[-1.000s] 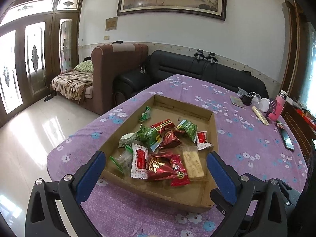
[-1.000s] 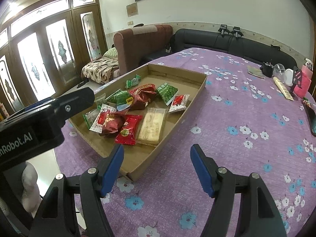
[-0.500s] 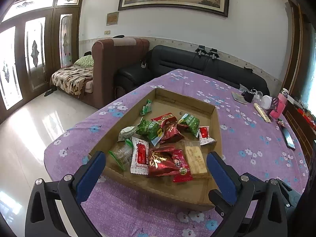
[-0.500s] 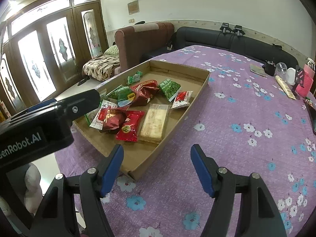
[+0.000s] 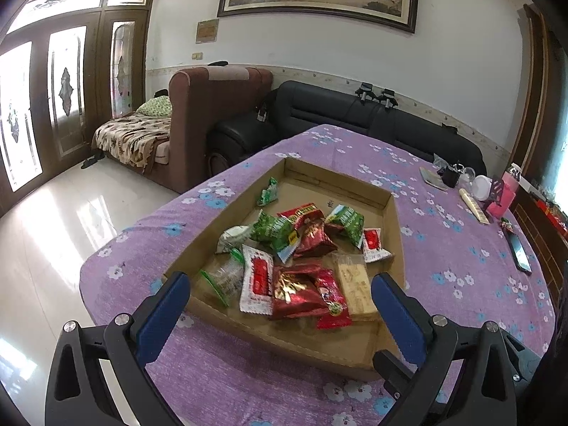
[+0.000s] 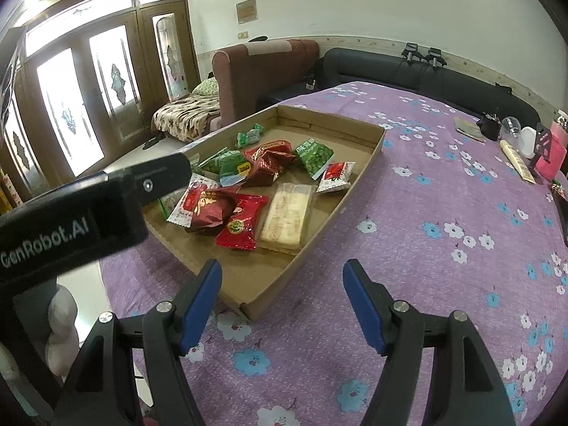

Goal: Organize snacks

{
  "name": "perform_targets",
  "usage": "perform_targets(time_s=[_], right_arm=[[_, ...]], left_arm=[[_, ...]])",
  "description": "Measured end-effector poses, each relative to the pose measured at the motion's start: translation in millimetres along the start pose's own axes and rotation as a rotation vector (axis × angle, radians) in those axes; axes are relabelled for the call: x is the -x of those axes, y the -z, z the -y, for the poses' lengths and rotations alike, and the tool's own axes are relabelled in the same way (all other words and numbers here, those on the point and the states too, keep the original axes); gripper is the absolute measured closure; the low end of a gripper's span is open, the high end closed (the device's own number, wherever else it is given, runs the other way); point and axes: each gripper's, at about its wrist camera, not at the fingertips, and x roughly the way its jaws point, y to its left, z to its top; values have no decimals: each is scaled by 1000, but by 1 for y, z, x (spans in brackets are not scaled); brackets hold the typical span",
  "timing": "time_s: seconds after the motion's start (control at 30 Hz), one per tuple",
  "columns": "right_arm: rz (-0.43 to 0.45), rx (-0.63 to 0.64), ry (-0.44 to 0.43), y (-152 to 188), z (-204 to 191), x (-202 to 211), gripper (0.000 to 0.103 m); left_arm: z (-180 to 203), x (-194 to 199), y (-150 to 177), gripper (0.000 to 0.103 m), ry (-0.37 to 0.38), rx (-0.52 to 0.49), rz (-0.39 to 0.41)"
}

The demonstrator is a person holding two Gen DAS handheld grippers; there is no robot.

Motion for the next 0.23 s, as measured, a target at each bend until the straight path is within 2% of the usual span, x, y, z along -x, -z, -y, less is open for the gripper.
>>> perform_targets(time_s=[0.23], right_arm=[[30, -18, 4, -6, 10, 8, 33]], left_arm=[[-13, 13, -24, 0, -105, -41, 87]])
